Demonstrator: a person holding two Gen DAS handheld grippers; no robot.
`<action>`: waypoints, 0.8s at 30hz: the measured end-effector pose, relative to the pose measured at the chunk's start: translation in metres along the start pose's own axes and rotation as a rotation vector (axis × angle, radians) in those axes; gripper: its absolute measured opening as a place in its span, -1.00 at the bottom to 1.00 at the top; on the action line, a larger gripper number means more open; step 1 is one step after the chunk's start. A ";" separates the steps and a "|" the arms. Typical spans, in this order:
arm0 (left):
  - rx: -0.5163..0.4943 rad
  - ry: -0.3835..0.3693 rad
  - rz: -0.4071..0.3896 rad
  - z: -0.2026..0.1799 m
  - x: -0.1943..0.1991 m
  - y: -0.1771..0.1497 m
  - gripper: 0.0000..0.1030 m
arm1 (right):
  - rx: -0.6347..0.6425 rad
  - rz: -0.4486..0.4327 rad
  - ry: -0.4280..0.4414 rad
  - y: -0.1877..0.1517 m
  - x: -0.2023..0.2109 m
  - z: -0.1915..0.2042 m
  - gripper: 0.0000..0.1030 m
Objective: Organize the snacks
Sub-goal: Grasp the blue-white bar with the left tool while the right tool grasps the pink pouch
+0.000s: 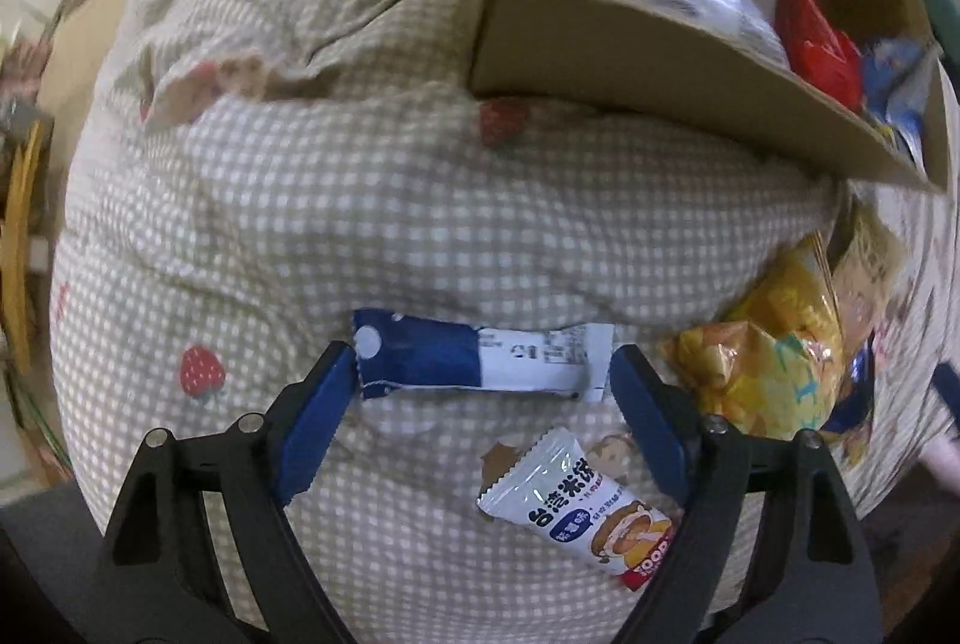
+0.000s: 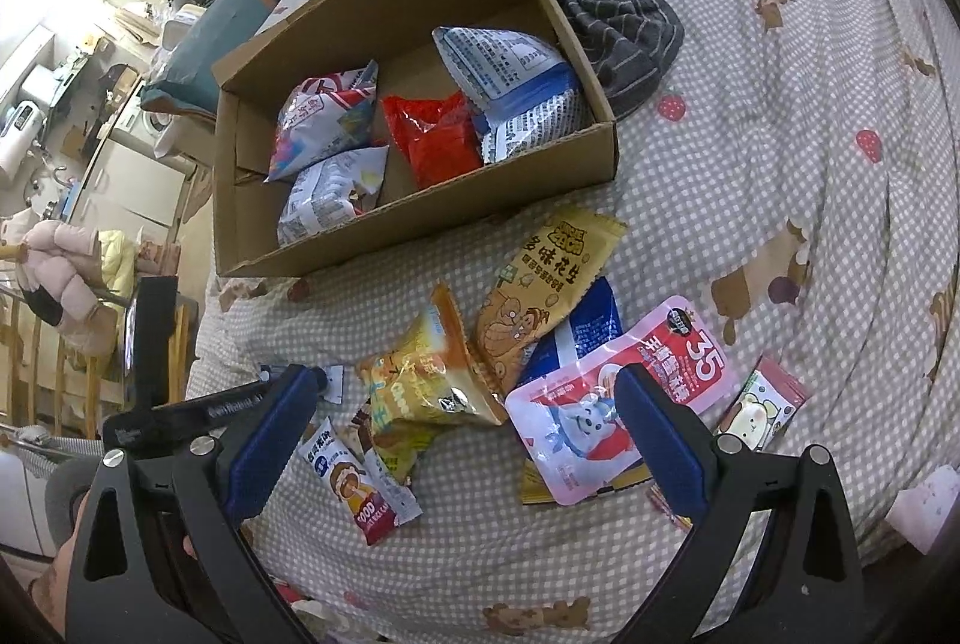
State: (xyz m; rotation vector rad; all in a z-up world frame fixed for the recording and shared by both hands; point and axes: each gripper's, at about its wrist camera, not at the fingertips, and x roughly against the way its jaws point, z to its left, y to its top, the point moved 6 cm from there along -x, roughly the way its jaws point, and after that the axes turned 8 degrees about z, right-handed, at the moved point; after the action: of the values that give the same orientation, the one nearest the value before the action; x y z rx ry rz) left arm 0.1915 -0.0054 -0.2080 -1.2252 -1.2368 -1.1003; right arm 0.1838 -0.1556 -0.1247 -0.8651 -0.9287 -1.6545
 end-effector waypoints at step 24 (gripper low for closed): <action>-0.069 0.026 -0.071 -0.028 0.025 -0.014 0.37 | -0.048 -0.019 -0.029 0.003 0.010 -0.021 0.97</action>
State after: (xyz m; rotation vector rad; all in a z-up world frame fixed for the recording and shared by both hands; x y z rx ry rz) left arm 0.1801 -0.0329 -0.1813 -1.2230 -1.2389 -1.2159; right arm 0.1821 -0.1789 -0.1244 -0.9174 -0.9228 -1.6909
